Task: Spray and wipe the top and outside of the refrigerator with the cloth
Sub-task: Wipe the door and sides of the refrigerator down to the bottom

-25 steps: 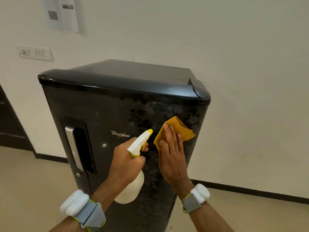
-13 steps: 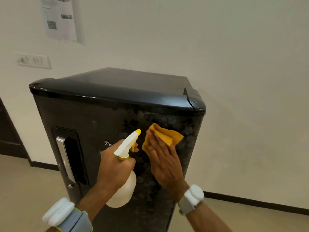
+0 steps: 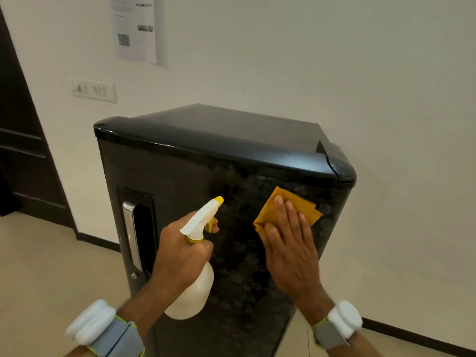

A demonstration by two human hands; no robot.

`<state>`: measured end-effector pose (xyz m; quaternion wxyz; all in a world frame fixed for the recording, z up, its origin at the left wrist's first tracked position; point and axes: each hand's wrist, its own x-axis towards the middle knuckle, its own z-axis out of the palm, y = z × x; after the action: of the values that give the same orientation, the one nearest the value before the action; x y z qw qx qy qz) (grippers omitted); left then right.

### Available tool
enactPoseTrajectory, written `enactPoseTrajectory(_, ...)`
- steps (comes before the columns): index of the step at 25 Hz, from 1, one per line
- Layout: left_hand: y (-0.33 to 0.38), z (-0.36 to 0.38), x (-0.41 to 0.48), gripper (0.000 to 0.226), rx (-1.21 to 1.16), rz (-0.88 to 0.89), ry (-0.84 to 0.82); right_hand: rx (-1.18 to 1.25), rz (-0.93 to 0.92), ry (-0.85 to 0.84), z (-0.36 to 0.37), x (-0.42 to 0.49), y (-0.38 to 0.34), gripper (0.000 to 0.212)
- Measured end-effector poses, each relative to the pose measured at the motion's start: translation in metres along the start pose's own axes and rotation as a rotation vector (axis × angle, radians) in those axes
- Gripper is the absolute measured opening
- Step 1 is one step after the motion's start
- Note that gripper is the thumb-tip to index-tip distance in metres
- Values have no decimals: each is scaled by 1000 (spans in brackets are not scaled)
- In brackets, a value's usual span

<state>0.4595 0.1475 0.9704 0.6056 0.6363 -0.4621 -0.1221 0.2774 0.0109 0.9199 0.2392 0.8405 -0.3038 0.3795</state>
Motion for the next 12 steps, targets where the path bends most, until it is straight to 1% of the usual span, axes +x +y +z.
enactPoseTrajectory(1,-1,-2,-1,46,7,-8,-2,10,69,24,-3,9,-6,24)
enactPoseTrajectory(2,-1,-3,-1,45,19,-9,-4,16,95,24,-3,21,-15,21)
enactPoseTrajectory(3,-2,-4,0,44,28,-6,1,14,71,7,-1,34,-26,21)
enactPoseTrajectory(4,-2,-5,2,42,37,0,11,2,-9,-27,4,45,-37,23)
enactPoseTrajectory(6,-2,-5,5,40,57,3,30,-105,-238,-114,12,47,-41,30)
enactPoseTrajectory(7,0,-6,5,40,61,3,37,-156,-306,-149,14,38,-34,37)
enactPoseTrajectory(8,0,-9,5,42,57,-3,40,-168,-318,-163,13,24,-25,41)
enactPoseTrajectory(9,-1,-14,5,44,45,-10,43,-143,-279,-139,11,13,-20,40)
enactPoseTrajectory(10,-2,-18,4,46,35,-15,43,-105,-194,-94,6,8,-18,34)
enactPoseTrajectory(12,-6,-27,5,49,45,-18,53,-12,-26,15,0,32,-34,19)
